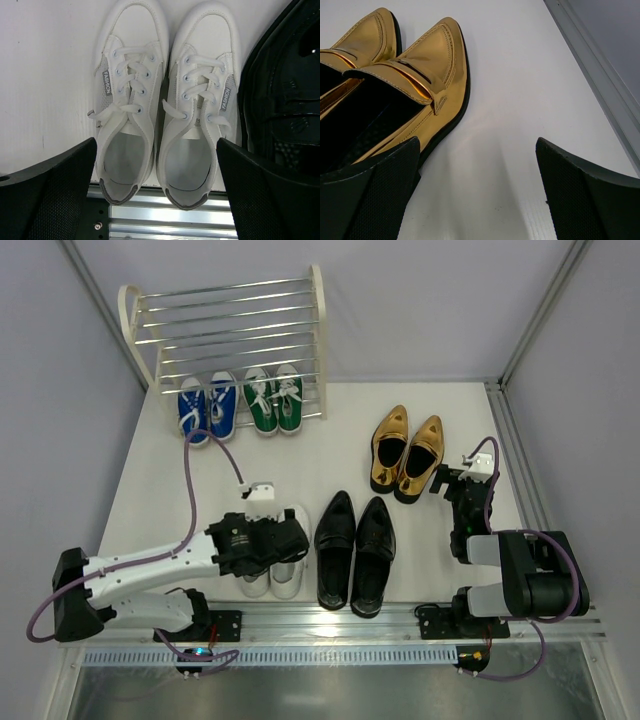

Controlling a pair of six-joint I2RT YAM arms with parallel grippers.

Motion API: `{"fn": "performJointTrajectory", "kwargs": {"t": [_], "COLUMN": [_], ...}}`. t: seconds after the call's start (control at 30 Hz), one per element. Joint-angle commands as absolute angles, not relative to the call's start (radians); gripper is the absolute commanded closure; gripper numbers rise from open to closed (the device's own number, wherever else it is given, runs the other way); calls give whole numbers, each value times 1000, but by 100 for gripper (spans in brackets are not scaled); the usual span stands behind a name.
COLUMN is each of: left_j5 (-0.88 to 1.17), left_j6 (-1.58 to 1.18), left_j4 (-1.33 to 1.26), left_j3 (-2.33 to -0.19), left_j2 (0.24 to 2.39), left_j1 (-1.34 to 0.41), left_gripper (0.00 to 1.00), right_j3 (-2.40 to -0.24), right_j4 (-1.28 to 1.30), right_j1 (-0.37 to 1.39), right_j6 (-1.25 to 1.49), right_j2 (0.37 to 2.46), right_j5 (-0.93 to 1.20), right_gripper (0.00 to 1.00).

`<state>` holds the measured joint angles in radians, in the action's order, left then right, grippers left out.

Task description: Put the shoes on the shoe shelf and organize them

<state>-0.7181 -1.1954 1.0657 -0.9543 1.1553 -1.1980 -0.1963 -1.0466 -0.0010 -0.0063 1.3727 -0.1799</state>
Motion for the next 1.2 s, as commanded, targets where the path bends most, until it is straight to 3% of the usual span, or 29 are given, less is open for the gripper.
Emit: {"fn": "performJointTrajectory", "kwargs": {"t": [0.0, 0.27, 0.5, 0.77, 1.17], "left_j5": [-738, -635, -612, -801, -758], "left_j6": [-1289, -1313, -1287, -1394, -1390], "left_j4": [1140, 947, 856, 1179, 1025], "left_j3": [-922, -739, -716, -948, -833], "left_j2": [1155, 1135, 1166, 1290, 1339], "left_j1": [-1204, -1229, -1273, -1354, -1356], "left_gripper": [0, 6, 23, 21, 23], "right_j3": [-202, -201, -202, -202, -202], "right_j4": [-1121, -1123, -1123, -1121, -1121], "right_j1": [0, 0, 0, 0, 0], "right_j6": [-12, -12, -12, -12, -12], "right_j2": [1365, 1365, 1364, 1364, 1364], "right_j5": [-178, -178, -178, -176, -179], "right_gripper": [3, 3, 3, 3, 3]}}
